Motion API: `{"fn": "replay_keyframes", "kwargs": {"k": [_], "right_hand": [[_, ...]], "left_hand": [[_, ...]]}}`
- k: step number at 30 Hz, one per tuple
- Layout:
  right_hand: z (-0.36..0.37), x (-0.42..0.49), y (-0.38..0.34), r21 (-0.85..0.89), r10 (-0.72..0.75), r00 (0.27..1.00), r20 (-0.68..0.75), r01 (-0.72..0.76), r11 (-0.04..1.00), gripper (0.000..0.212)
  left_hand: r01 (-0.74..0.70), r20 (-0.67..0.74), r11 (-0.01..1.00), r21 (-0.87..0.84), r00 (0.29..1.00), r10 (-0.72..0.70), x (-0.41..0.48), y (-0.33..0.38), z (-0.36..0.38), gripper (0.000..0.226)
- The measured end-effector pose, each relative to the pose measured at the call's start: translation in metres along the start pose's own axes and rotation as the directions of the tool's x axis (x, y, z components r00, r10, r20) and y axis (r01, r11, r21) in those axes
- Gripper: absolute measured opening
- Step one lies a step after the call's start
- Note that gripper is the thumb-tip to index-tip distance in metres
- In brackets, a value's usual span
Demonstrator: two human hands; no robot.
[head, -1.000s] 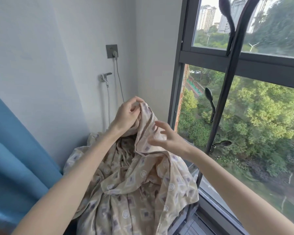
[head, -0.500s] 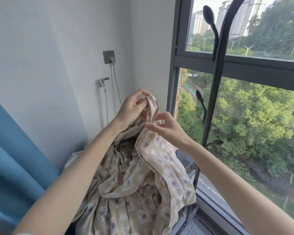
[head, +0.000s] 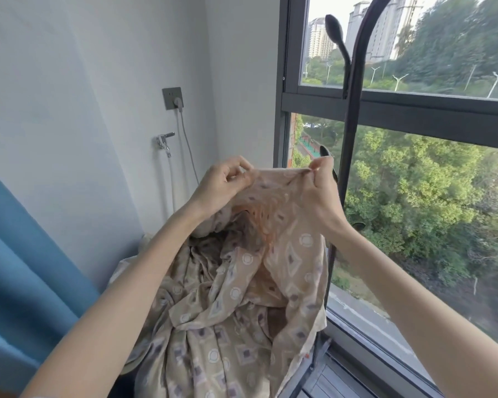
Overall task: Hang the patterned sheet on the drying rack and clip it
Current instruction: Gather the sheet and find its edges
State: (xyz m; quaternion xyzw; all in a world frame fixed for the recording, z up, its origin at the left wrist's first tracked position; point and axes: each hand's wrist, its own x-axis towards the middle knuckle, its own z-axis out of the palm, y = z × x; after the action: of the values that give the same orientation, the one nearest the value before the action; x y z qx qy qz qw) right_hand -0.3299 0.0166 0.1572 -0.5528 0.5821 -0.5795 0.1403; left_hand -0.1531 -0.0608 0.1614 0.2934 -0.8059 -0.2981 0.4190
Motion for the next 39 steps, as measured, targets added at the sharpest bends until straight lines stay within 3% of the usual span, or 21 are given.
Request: {"fn": "replay_keyframes", "kwargs": {"k": [3,5,9,12,18,21,24,28,29,31,33,35,37,39], "right_hand": [[-0.01,-0.009,-0.001,-0.079,-0.071,0.997,0.026,0.073,0.994,0.008],[-0.017,-0.018,0.003,-0.132,-0.128,0.991,0.045,0.133,0.982,0.007],[-0.029,-0.035,0.014,-0.252,-0.151,0.988,0.043,0.157,0.955,0.01],[-0.032,-0.044,0.019,-0.259,-0.136,0.99,0.035,0.141,0.956,0.01],[-0.041,-0.061,0.023,-0.272,-0.184,0.981,0.056,0.192,0.943,0.008],[-0.056,-0.066,0.031,-0.298,-0.191,0.981,0.045,0.196,0.934,0.006],[-0.079,-0.074,0.042,-0.402,-0.187,0.982,0.021,0.179,0.898,0.005],[-0.108,-0.081,0.054,-0.514,-0.124,0.992,-0.039,0.086,0.854,0.009],[-0.113,-0.081,0.056,-0.566,-0.062,0.998,-0.017,0.042,0.823,0.005],[-0.117,-0.085,0.056,-0.67,0.024,0.994,0.106,0.054,0.74,0.021],[-0.118,-0.092,0.045,-0.543,0.024,0.959,0.283,0.139,0.828,0.042],[-0.113,-0.098,0.025,-0.267,-0.017,0.922,0.386,0.129,0.955,0.051],[-0.101,-0.1,0.012,-0.152,-0.037,0.916,0.399,0.106,0.983,0.048],[-0.09,-0.098,0.005,-0.205,-0.087,0.937,0.339,0.163,0.965,0.036]], "left_hand": [[0.052,0.197,0.997,0.055,0.978,-0.062,-0.016,-0.007,0.011,0.035],[0.099,0.249,0.99,0.097,0.961,-0.12,-0.026,-0.024,0.017,0.047],[0.045,0.303,0.912,0.407,0.935,-0.182,-0.044,-0.061,0.032,0.079],[0.109,0.256,0.899,0.424,0.938,-0.235,-0.056,-0.067,0.056,0.065],[0.057,0.021,0.875,0.48,0.997,-0.076,-0.067,-0.065,0.083,0.023],[0.166,-0.15,0.853,0.495,0.983,-0.105,-0.068,-0.057,0.081,0.019],[0.126,-0.282,0.85,0.511,0.959,0.028,-0.071,-0.036,0.07,0.017],[-0.1,-0.282,0.784,0.612,0.899,0.334,-0.062,0.028,0.061,0.025],[-0.143,-0.267,0.762,0.631,0.882,0.387,-0.058,0.044,0.061,0.026],[-0.204,-0.242,0.744,0.636,0.863,0.444,-0.054,0.071,0.064,0.027],[-0.258,-0.178,0.723,0.641,0.866,0.467,-0.056,0.085,0.07,0.027],[-0.297,-0.117,0.721,0.626,0.879,0.463,-0.062,0.092,0.078,0.025],[-0.329,-0.098,0.73,0.599,0.875,0.475,-0.068,0.101,0.085,0.025],[-0.364,-0.096,0.743,0.562,0.863,0.496,-0.07,0.109,0.084,0.025]]}}
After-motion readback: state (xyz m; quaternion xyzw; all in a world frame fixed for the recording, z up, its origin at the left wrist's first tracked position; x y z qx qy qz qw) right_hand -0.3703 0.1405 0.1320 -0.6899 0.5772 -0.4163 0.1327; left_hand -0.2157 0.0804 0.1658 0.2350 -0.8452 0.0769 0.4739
